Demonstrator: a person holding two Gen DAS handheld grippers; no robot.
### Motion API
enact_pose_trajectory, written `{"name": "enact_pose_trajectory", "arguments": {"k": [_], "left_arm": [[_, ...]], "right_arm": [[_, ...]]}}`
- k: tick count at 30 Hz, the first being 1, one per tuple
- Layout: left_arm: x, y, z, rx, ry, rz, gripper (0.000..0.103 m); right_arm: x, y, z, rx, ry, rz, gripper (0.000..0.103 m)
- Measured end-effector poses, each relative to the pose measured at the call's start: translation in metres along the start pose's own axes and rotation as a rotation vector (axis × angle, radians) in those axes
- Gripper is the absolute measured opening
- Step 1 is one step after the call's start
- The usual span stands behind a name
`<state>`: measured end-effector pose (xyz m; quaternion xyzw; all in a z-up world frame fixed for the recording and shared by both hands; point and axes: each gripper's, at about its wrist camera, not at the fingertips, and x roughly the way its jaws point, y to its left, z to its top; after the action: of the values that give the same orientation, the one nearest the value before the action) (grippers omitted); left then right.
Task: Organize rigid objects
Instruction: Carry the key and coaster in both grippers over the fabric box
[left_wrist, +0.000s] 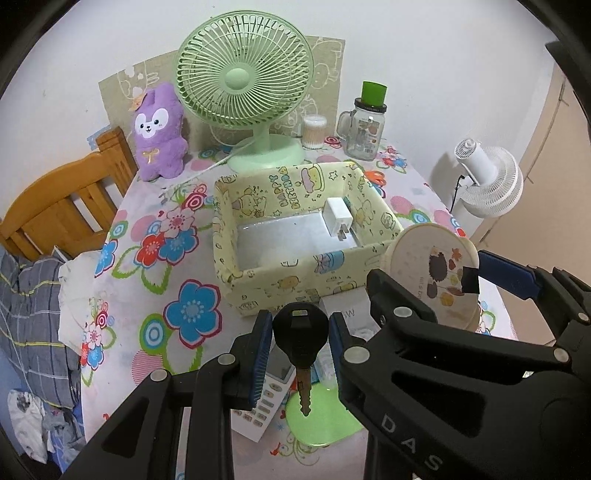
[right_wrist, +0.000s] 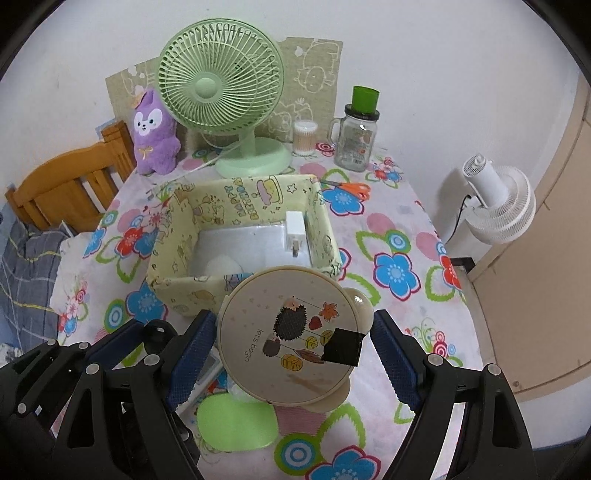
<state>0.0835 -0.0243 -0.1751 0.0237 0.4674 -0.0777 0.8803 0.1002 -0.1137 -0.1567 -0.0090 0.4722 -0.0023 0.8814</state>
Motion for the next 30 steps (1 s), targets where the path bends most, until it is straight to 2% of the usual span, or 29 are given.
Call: {"name": "enact_pose_trajectory", "arguments": {"k": [11,30], "left_arm": [[0.010,0.003,0.021,-0.058,0.007,0.074,0.032],[0.038,0.006,0.059,-0.098,0.006,0.082,0.032]], "right_arm": [[0.021,0.001,0.028,-0.061,0.005,0.092,0.086],[0.053,-0.003,0.072,-0.113,0.004,0.118,0.086]]}}
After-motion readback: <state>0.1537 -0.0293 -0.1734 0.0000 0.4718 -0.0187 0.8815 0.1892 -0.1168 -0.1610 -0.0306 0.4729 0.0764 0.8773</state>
